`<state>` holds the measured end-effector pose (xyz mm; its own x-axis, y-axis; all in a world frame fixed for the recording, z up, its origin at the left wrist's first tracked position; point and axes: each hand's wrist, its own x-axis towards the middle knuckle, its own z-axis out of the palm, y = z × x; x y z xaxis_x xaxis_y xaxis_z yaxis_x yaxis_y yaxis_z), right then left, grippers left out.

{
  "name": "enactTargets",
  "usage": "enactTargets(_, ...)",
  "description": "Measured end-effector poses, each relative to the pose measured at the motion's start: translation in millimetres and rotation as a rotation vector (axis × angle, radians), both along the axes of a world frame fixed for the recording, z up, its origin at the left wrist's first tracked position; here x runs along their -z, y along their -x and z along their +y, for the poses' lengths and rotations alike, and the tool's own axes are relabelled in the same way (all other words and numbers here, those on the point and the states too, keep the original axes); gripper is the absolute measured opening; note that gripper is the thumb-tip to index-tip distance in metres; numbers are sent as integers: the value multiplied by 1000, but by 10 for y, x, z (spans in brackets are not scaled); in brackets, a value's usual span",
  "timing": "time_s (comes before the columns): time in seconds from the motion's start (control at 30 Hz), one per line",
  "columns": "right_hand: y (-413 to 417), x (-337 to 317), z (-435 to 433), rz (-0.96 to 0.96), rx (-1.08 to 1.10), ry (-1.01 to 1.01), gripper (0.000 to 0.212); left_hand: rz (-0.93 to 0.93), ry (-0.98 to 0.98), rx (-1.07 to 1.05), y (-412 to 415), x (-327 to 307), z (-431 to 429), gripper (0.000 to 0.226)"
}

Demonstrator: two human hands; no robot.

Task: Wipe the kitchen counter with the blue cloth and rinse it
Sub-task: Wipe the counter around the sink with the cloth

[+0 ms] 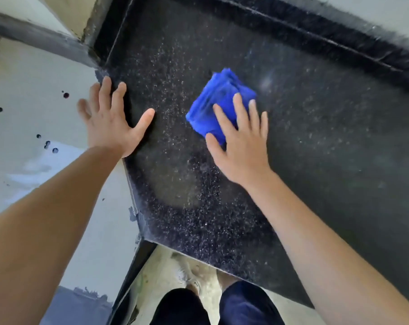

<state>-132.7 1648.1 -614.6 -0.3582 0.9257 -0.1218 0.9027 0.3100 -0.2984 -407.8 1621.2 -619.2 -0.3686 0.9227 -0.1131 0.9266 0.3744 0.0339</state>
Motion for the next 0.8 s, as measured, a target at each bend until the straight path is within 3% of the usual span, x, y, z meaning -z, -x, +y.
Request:
enactTargets(0.17, -189, -188, -1549, -64, -266, 7, 58, -105, 142, -1, 60, -163, 15, 102)
enactTargets(0.3, -703, -178, -2087, -55, -245, 24, 53, -122, 16, 58, -179, -382, -581, 81)
enactTargets(0.5, -677, -102, -2141, -103, -268, 37, 62, -190, -46, 52, -599, -251, -2301, 68)
enactTargets(0.63, 15, -50, -1854, -134, -301, 27, 67, -157, -9, 30, -520, -107, -3037, 71)
enactTargets(0.8, 1138, -51, -1490, -137, -309, 48, 68, -98, 50, -109, -188, -150, -3352, 74)
